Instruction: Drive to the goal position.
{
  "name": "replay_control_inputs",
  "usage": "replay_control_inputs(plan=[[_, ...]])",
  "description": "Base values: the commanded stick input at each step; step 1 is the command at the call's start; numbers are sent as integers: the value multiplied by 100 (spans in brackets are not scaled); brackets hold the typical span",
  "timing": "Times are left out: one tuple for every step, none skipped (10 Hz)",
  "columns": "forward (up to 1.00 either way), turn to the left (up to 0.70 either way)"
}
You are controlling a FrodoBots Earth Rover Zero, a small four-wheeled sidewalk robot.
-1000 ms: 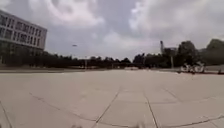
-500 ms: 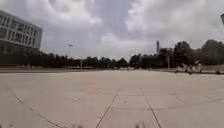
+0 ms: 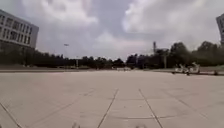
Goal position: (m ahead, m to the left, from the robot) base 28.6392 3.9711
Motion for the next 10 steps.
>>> replay_control_inputs(plan=[[60, -15], [60, -15], [60, -6], [60, 0], [60, 0], [60, 0], [60, 0], [60, 0], [60, 0], [60, 0]])
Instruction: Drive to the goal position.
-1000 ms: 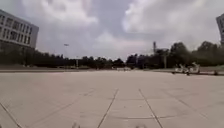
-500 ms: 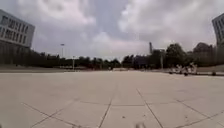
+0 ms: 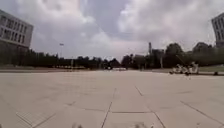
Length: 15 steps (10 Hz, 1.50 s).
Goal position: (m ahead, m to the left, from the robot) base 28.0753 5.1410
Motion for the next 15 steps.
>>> replay_control_inputs(plan=[[60, 0], [60, 0], [60, 0], [60, 0], [60, 0], [60, 0], [60, 0], [60, 0], [60, 0], [60, 0], [60, 0], [60, 0], [60, 0], [60, 0], [60, 0]])
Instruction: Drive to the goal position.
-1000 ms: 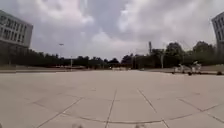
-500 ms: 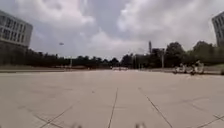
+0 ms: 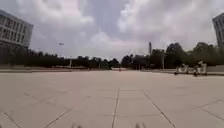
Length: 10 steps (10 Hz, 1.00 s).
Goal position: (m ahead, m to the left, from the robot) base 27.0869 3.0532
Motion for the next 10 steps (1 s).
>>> replay_control_inputs(plan=[[60, 0], [60, 0], [60, 0], [60, 0], [60, 0], [60, 0], [60, 0], [60, 0], [60, 0], [60, 0]])
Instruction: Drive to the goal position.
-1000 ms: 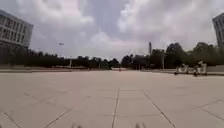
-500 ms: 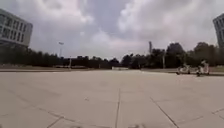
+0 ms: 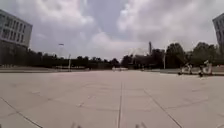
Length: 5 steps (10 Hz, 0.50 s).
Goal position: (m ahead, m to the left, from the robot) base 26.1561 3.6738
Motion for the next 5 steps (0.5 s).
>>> replay_control_inputs(plan=[[60, 0], [60, 0], [60, 0], [60, 0], [60, 0]])
